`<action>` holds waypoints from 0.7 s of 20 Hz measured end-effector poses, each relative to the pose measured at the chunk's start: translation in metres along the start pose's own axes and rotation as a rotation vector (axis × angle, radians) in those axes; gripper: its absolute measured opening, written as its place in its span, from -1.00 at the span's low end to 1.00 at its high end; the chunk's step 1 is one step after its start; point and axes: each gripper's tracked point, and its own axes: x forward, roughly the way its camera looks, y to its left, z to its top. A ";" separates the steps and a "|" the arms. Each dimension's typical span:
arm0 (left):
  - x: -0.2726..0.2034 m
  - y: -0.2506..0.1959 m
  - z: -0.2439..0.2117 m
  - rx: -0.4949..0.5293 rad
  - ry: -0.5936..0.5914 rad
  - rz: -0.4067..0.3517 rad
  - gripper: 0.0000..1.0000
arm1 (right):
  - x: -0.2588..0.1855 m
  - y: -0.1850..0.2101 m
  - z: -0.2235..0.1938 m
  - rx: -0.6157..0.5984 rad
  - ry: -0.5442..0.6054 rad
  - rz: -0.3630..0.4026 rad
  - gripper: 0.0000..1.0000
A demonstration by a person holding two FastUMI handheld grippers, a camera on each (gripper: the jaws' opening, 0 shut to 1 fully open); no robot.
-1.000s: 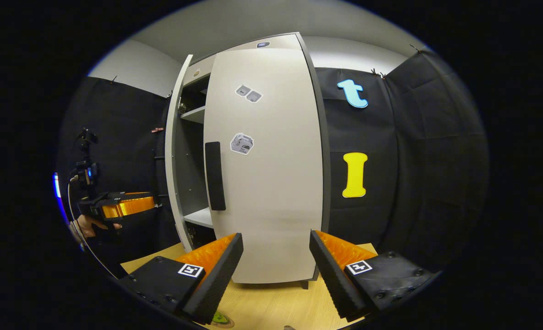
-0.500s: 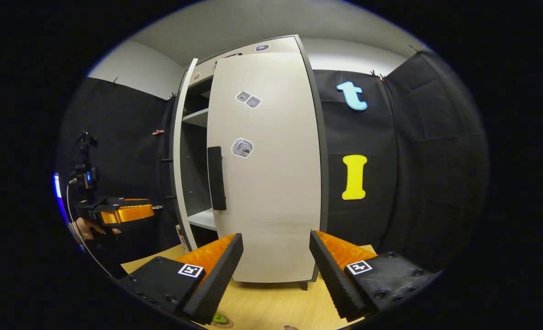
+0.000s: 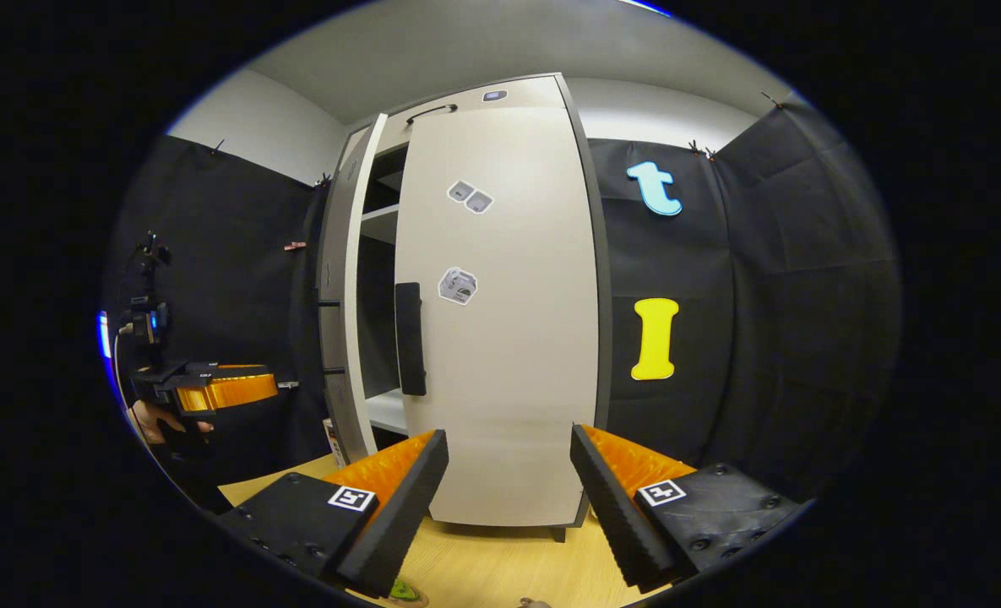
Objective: Grasp the bottle in the cabinet with the left hand and place it on the coaster, then close the right door with the right hand and the left door with the left hand.
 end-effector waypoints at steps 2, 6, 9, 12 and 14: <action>-0.001 0.001 0.001 -0.011 0.000 0.014 0.89 | -0.002 0.002 0.000 -0.008 0.001 0.000 0.94; 0.000 0.007 0.006 -0.004 0.005 0.055 0.89 | -0.005 0.008 -0.001 -0.014 0.017 0.004 0.94; -0.001 0.004 0.005 0.008 0.008 0.060 0.89 | -0.004 0.011 0.001 -0.024 0.015 -0.004 0.94; -0.002 0.004 0.005 0.018 0.010 0.061 0.90 | -0.004 0.017 0.005 -0.023 0.002 0.005 0.93; -0.002 0.002 0.004 0.029 0.011 0.058 0.89 | -0.003 0.020 0.005 -0.027 0.004 0.011 0.94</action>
